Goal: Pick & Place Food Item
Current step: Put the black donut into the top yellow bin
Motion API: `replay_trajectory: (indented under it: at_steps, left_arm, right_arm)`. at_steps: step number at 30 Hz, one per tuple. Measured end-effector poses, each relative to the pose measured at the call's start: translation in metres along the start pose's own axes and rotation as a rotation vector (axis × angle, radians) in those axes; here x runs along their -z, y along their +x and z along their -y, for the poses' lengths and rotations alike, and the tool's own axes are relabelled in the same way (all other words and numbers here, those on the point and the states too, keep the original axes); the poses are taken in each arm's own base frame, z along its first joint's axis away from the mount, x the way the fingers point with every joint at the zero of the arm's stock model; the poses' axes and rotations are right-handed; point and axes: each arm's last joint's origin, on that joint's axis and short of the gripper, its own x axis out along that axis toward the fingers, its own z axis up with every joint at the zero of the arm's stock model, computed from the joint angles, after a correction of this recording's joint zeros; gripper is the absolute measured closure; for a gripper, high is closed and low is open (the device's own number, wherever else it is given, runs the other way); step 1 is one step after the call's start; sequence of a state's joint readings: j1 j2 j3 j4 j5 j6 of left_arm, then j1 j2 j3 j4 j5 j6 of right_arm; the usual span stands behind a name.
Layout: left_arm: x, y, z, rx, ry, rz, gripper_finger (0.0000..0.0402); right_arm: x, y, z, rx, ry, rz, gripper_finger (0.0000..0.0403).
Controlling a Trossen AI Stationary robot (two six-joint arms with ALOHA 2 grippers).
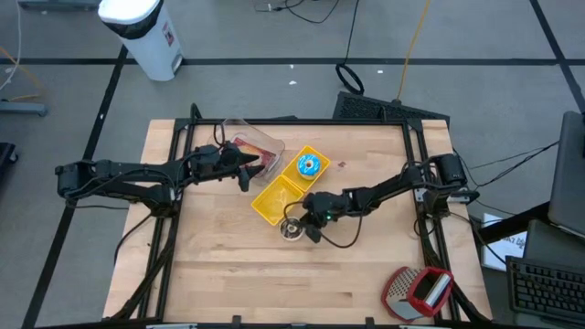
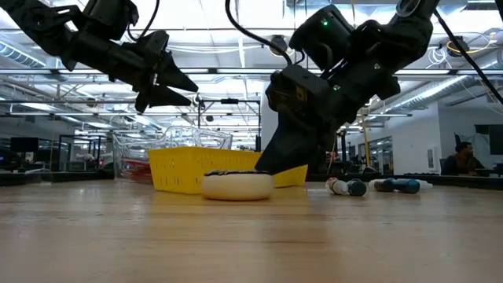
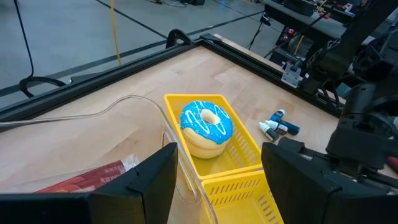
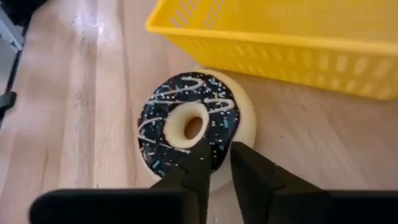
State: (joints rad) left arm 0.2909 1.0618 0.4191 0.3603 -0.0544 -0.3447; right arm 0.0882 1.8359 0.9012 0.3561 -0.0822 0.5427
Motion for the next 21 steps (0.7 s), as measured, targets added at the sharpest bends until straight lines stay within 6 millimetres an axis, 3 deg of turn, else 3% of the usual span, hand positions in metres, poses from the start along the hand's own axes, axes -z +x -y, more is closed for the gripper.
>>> replay_trajectory:
  at_steps: [5,11,21]
  left_arm:
    - [0.0000,0.0000,0.0001,0.000,0.000,0.000,0.0167]
    - [0.0000,0.0000,0.0001,0.000,0.000,0.000,0.0167]
    - [0.0000,0.0000,0.0000,0.000,0.000,0.000,0.0167]
  right_arm:
    - [-0.0011,0.0001,-0.0044,-0.027,-0.077,0.021,0.0397]
    - [-0.0033,-0.0001,-0.0087,-0.089,-0.090,0.036,0.0402]
    - [-0.0038,-0.0001,-0.0060,-0.011,-0.053,0.068,0.0398]
